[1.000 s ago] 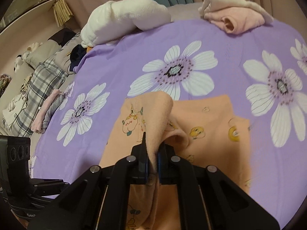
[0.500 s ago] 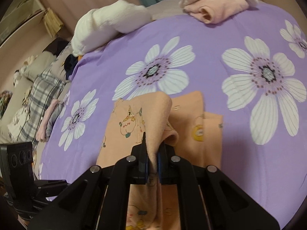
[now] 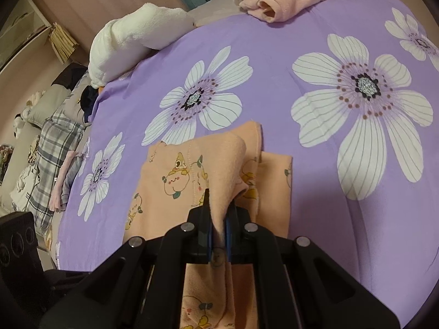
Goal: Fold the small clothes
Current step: 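Fold the held side over the first fold with the right gripper, release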
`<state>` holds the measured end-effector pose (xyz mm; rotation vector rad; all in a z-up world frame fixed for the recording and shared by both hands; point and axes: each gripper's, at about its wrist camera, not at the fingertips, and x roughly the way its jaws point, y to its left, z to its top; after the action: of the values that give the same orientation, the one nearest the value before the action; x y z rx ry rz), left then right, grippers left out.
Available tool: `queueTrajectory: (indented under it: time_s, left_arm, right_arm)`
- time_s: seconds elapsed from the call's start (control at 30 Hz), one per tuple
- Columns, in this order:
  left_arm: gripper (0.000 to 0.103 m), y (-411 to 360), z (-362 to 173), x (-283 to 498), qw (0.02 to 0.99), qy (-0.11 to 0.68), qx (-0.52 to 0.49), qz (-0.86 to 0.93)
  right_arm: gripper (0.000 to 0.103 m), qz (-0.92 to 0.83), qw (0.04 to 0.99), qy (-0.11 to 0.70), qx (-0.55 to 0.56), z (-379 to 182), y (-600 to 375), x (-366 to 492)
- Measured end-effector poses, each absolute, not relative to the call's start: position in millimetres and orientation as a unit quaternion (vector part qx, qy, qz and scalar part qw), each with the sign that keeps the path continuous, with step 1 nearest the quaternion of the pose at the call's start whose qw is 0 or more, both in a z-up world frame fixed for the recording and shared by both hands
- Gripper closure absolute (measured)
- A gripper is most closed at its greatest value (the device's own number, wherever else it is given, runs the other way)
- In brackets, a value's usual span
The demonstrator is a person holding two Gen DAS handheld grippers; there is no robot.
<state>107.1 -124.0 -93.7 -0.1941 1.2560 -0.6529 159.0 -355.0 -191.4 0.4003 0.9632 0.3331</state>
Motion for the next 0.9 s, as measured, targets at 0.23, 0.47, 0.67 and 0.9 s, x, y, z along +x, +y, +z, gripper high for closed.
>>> queueTrajectory:
  time_s: [0.23, 0.47, 0.67, 0.9]
  left_arm:
    - [0.072, -141, -113, 107, 0.740, 0.595, -0.079, -0.304]
    - [0.072, -142, -123, 109, 0.733, 0.602, -0.086, -0.305]
    - [0.072, -139, -130, 112, 0.727, 0.608, -0.090, -0.304]
    - [0.072, -143, -134, 120, 0.727, 0.610, -0.089, -0.303]
  right_arm:
    - [0.090, 0.154, 0.850, 0.464, 0.195, -200, -356, 162]
    - [0.085, 0.173, 0.855, 0.442, 0.210, -196, -360, 171]
    - [0.085, 0.170, 0.880, 0.399, 0.194, -183, -359, 173]
    - [0.085, 0.151, 0.902, 0.353, 0.196, -162, -377, 174]
